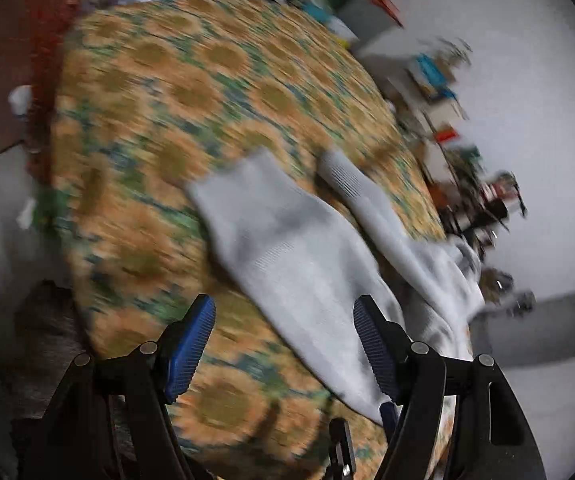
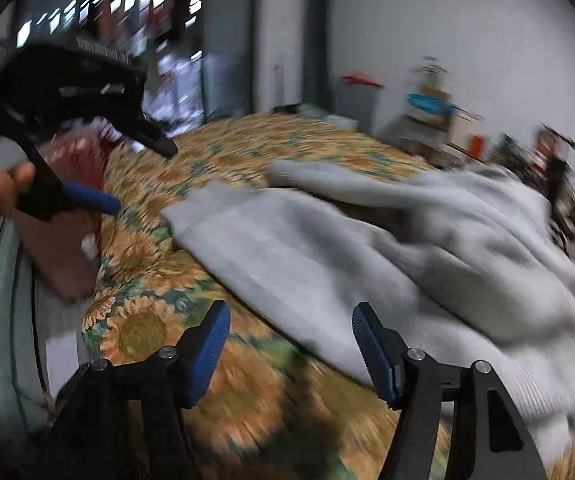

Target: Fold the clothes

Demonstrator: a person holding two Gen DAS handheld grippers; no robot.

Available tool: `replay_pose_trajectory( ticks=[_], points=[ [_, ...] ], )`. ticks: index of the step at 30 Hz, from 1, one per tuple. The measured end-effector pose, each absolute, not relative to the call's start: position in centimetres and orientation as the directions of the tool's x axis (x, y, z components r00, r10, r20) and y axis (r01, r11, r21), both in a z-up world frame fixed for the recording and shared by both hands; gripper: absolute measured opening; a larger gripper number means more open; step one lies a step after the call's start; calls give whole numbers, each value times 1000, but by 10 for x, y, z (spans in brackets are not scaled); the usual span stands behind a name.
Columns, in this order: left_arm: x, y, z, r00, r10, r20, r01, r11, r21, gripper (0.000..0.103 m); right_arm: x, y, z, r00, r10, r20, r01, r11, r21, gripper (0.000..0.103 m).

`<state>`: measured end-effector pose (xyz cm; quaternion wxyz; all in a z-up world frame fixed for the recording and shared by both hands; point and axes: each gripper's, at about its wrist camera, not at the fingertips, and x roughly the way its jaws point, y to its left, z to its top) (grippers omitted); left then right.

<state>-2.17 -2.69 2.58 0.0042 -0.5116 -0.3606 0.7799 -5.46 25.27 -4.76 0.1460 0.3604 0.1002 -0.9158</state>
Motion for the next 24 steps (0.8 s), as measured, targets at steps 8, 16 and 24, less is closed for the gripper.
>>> replay_pose_trajectory(
  ticks=[8,16,24],
  points=[
    [-19,-85,0,-442,371,-817,499,-654,-568,72,-111,191,-73,-585,-175,-792,461,-875,-147,68],
    [-12,-131,-13,-444,384,-809,570,-576,-586,72,-131,137,-80,-581,-55,-812,511,-801,-312,62],
    [-20,-121,-17,-424,521,-740,500,-547,-672,72,-131,162,-51,-734,84,-674,361,-791,-493,6]
  ],
)
